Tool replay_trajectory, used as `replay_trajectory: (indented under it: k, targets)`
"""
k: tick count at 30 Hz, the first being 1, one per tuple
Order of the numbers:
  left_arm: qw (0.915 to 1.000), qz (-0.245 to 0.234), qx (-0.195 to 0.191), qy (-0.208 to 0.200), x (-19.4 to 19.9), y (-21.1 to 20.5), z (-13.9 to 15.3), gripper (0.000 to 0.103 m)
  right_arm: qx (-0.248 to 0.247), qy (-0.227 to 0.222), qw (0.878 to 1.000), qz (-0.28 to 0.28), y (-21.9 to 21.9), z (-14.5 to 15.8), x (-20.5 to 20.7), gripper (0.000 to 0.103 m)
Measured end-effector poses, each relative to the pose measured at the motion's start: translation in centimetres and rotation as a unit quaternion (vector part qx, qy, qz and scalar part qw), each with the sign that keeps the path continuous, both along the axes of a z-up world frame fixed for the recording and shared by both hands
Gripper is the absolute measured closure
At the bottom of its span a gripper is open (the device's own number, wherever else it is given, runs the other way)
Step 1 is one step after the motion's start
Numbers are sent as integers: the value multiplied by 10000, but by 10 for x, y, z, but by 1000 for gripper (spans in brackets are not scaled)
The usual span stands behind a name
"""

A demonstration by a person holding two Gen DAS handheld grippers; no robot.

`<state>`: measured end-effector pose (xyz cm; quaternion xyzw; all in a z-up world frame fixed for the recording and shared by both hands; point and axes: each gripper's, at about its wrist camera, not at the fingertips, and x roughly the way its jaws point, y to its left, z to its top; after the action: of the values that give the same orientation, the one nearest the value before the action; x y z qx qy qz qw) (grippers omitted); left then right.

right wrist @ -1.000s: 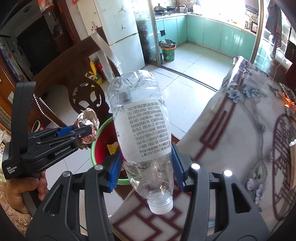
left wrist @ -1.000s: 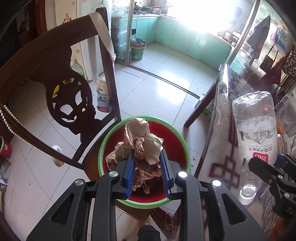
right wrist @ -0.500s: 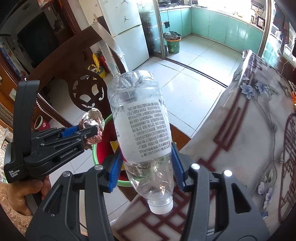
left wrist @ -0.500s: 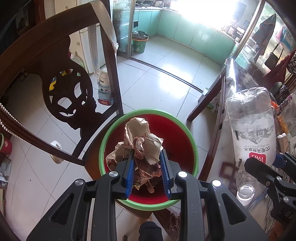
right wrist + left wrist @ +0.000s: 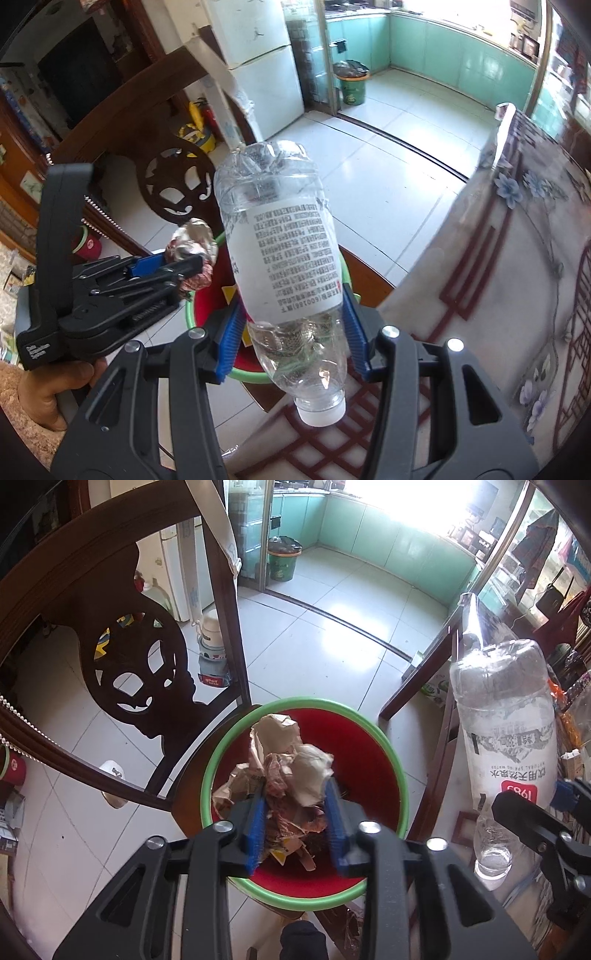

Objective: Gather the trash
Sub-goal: 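Open the left gripper over the bucket while the right releases the clear bottle, then grasp the pink-and-white carton with the right gripper while the left grasps the orange snack bag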

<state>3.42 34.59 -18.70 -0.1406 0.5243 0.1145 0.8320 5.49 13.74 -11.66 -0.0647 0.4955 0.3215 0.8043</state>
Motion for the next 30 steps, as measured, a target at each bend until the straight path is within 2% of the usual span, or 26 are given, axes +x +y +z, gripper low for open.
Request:
replay_trajectory:
  k: [1, 2, 4, 9, 15, 20, 25, 27, 30]
  targets:
    - [10000, 18, 43, 47, 1, 0, -1, 51, -33, -110, 9999, 18, 1, 2, -1, 36]
    - [9999, 50, 86, 33, -1, -1, 0, 36, -33, -255, 9997, -16, 0, 5, -2, 36]
    - [9998, 125, 97, -97, -5, -1, 5, 35, 68, -361, 9993, -6, -5, 11, -4, 36]
    - [9998, 56, -86, -167, -12, -9, 13, 35, 132, -252, 9993, -259, -26, 14, -2, 36]
    - [9980, -369, -327, -403, -11, -43, 31, 35, 146, -375, 9968, -690, -75, 27, -5, 36]
    - [9926, -895, -529, -620, -2, -91, 51, 34, 91, -593, 9876, -1452, -156, 43, -8, 35]
    - [9845, -1403, -706, -785, 10, -153, 67, 34, -87, -826, 9673, -2395, -275, 64, 2, 33]
    - [9808, -1579, -749, -871, 15, -184, 75, 34, -139, -644, 9650, -2539, -324, 62, 16, 23]
    - [9761, -1759, -808, -990, 21, -227, 88, 34, -538, -473, 9605, -2691, -379, 46, 40, 23]
